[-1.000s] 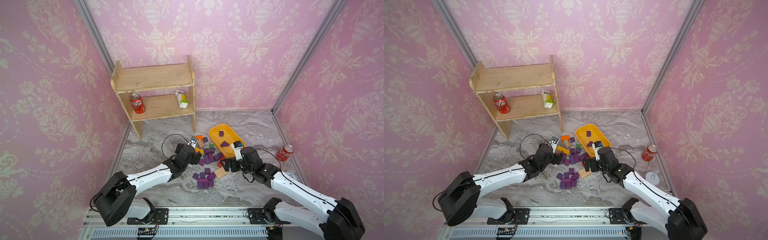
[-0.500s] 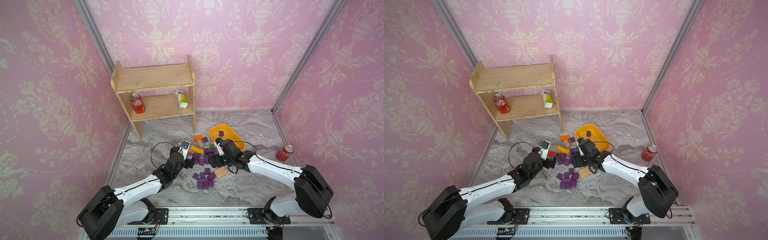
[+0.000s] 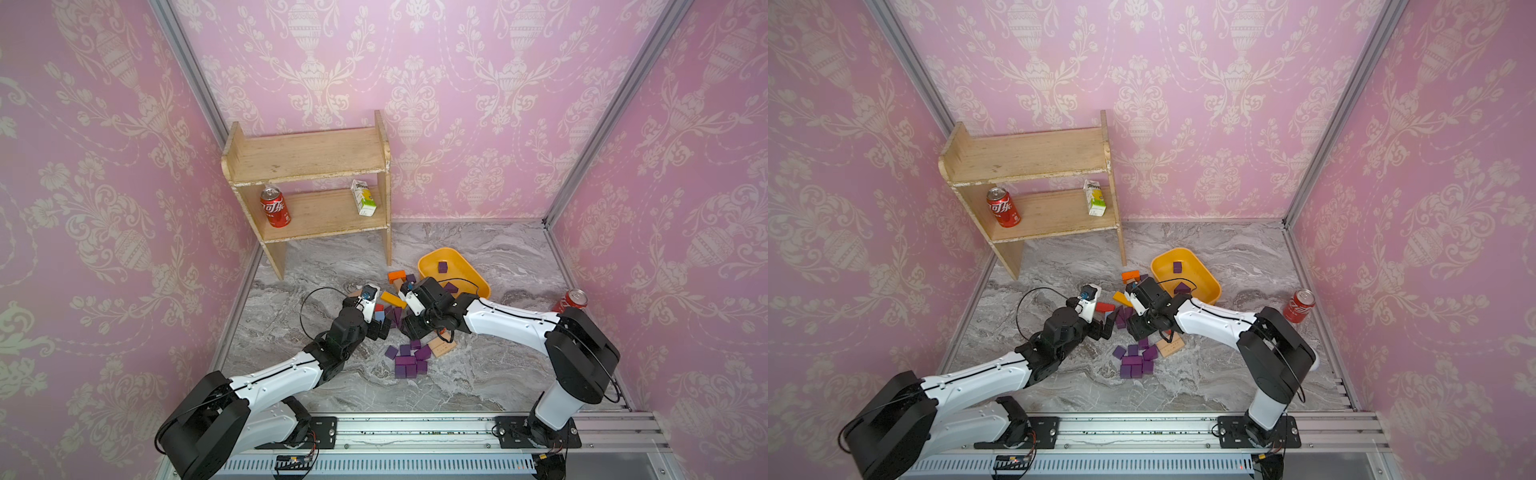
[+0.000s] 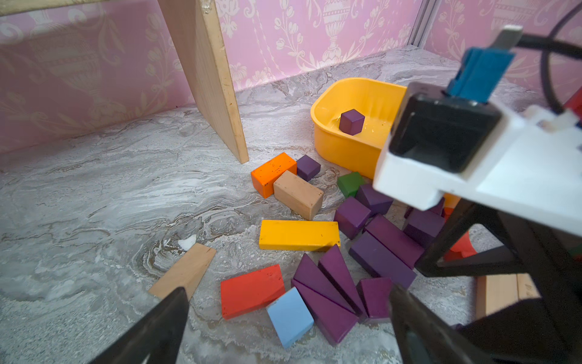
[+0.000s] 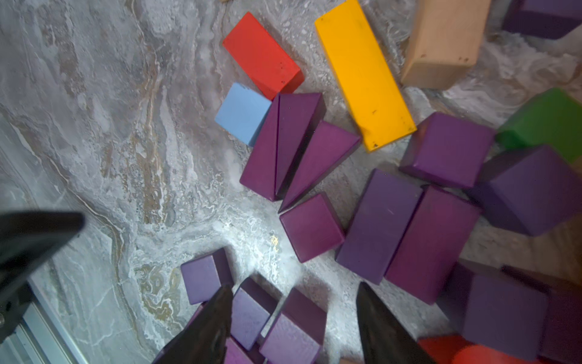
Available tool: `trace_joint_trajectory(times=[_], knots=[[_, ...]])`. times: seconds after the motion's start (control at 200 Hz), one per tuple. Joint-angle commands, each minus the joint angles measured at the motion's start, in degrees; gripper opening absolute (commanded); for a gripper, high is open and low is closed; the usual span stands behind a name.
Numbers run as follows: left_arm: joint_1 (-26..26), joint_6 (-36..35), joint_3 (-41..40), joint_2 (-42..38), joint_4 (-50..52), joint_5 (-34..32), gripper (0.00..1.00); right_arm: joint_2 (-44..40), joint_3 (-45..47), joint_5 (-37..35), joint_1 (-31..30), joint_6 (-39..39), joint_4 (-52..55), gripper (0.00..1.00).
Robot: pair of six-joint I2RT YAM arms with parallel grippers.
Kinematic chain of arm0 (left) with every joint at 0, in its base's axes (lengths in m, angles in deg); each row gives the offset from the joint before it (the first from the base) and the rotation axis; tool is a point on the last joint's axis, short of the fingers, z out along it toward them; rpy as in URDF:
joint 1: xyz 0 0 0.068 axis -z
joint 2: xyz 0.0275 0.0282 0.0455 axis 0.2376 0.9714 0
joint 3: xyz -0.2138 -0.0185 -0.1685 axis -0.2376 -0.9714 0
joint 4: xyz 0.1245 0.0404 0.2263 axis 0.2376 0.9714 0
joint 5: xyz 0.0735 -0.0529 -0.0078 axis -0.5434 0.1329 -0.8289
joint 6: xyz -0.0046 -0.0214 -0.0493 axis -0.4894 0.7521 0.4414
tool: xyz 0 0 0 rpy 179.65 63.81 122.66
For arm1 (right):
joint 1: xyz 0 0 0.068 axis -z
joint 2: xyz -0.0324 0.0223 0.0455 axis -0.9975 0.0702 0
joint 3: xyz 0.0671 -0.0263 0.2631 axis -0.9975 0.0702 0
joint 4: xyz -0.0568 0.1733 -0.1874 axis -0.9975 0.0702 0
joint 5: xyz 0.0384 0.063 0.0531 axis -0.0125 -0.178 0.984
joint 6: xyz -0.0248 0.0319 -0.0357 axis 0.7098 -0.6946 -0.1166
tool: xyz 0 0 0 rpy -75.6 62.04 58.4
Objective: Pick purple bricks into the storage bin
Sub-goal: Pick up the building block from the center of the board.
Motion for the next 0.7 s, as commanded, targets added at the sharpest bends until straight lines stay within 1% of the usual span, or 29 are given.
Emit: trace_joint_trajectory(times=[0.0,0.3,0.315,0.375,0.595,0.695], knots=[[-0.50,0.92,-1.68,-1.36,-1.75,-1.96,0.99,2.55,-2.80,0.63,-0.14,4.13,1.58,0.55],[-0.64,1.20,-2.28,-0.31,-2.88,-2.81,0.99,8.05,-5.24,-1.82,-0.12,5.45,1.51,0.56],[-0.65,1.23,-2.21,-0.28,-2.92,-2.81,0.99,8.22,-7.05,-2.13,-0.15,5.44,1.56,0.56],[-0.66,1.18,-2.24,-0.14,-2.89,-2.72,0.99,8.79,-7.67,-3.29,-0.13,5.56,1.62,0.57],[-0.72,1.27,-2.13,0.27,-2.83,-2.84,0.99,11.63,-9.58,-3.71,-0.16,7.50,2.92,0.56],[-0.74,1.14,-2.17,-0.09,-2.50,-3.33,0.99,12.48,-9.81,-3.79,-0.09,7.62,2.99,0.52]])
